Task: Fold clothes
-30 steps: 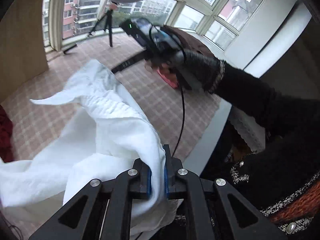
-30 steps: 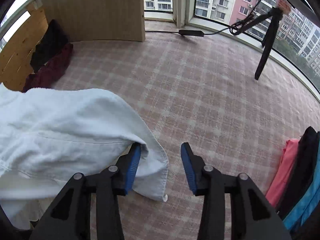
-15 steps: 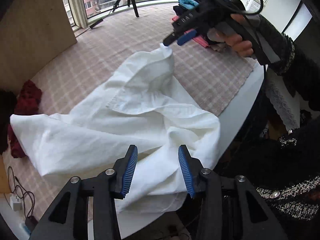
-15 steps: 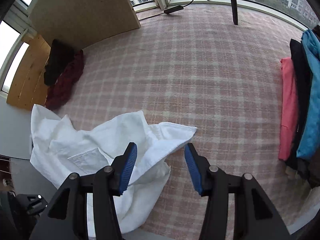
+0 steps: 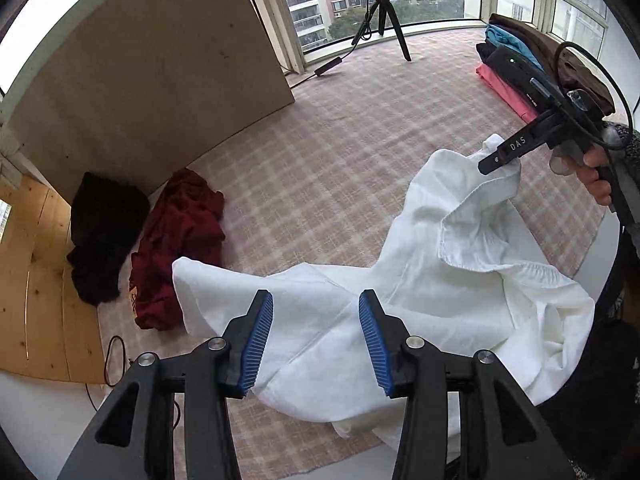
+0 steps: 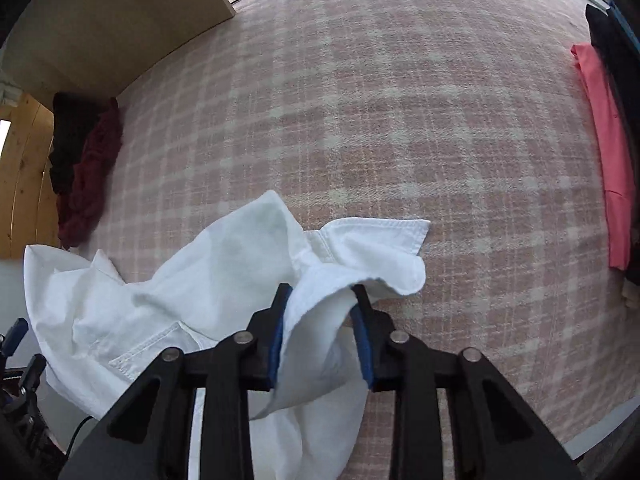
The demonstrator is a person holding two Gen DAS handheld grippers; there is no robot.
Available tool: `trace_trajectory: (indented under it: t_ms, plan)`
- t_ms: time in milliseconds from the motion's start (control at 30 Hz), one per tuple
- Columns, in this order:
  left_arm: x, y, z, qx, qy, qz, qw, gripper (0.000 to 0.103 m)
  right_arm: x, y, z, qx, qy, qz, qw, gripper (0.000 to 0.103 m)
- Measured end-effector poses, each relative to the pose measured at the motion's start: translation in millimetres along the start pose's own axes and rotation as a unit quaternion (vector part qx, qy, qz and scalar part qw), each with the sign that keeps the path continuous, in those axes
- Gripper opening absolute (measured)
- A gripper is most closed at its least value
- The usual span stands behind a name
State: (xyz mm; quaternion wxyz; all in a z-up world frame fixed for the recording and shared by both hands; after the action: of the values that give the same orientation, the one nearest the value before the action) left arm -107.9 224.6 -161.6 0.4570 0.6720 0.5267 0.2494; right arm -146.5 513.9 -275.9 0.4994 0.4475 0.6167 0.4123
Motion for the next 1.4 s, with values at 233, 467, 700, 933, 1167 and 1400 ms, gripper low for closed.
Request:
trace_trajectory:
  t_ms: [233,467,700,933,1167,1400]
  plan:
    - [-3.1,-1.9,-4.9,0.016,-0.021,0.012,0.9996,0.046,-12.1,39.3,2.6,0.045,0.074,0.071,0.994,0.008]
    - [-9.3,3.1,-14.7,0.04,-0.032,0.008,0.9986,0.047,-21.9,116.7,-11.5,0.122,0.118,0.144,0.975,0.005]
    - [-17.7,20.4,-27.5,0.082,-0.034,0.017,0.9959,0.051,-48.4,243.1,-49.8,0.229,0.152,0.205,0.939,0.005]
    - [-51.1,46.6,-57.3,0.129,0.019,0.048,0.9902,0.051,-143.1,388.9,-81.7,0.347,0.227,0.228,0.881,0.004]
    - [-78.4,98.4,-82.2,0.195,0.05,0.073,0.9768,0.052,-258.8,520.3,-63.2,0.446,0.317,0.196,0.814,0.004]
    - [-78.8,136.9,-89.7,0.244,0.035,0.085,0.9653,0.061,-268.2,596.5,-29.9,0.473,0.309,0.159,0.809,0.004]
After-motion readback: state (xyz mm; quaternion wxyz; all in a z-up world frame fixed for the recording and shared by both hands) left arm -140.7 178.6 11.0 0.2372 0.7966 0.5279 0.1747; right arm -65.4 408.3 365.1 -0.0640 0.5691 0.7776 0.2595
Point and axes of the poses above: each gripper's, at about its wrist camera, not at the fingertips, and y roughly against the way its jaws point, x to its right, z to its underside, the point moved 8 cm from there along -y, roughly the way its jaws point, and after that the axes turned 9 degrees about y, right-handed, at the moved point
